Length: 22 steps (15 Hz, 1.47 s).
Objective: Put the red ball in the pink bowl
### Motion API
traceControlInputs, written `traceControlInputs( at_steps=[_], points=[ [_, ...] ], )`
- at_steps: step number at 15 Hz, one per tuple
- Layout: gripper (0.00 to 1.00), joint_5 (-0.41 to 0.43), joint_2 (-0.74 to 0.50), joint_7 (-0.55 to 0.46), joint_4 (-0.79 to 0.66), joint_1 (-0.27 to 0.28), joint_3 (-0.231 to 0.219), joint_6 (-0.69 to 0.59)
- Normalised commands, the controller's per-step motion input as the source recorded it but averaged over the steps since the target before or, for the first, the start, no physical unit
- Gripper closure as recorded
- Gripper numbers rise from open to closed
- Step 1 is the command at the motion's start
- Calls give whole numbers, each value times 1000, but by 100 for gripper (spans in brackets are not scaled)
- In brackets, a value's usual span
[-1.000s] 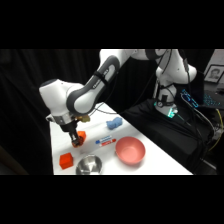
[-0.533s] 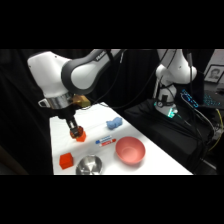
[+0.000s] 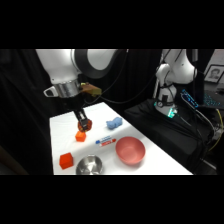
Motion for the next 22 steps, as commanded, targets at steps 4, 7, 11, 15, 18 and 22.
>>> traceControlInputs(
  at_steps=[4,7,11,15,18,22],
  points=[
    [98,0,-590,-104,-758,60,42,294],
    [98,-8,-523,-123,-715,63,48,389],
    [98,-29,-365,-129,-545,59,43,350],
    [98,-10,-255,-134,-406,38,34,289],
    [98,-7,-182,-170,-357,24,32,304],
    [98,-20,-103,-176,-281,10,32,313]
  ],
)
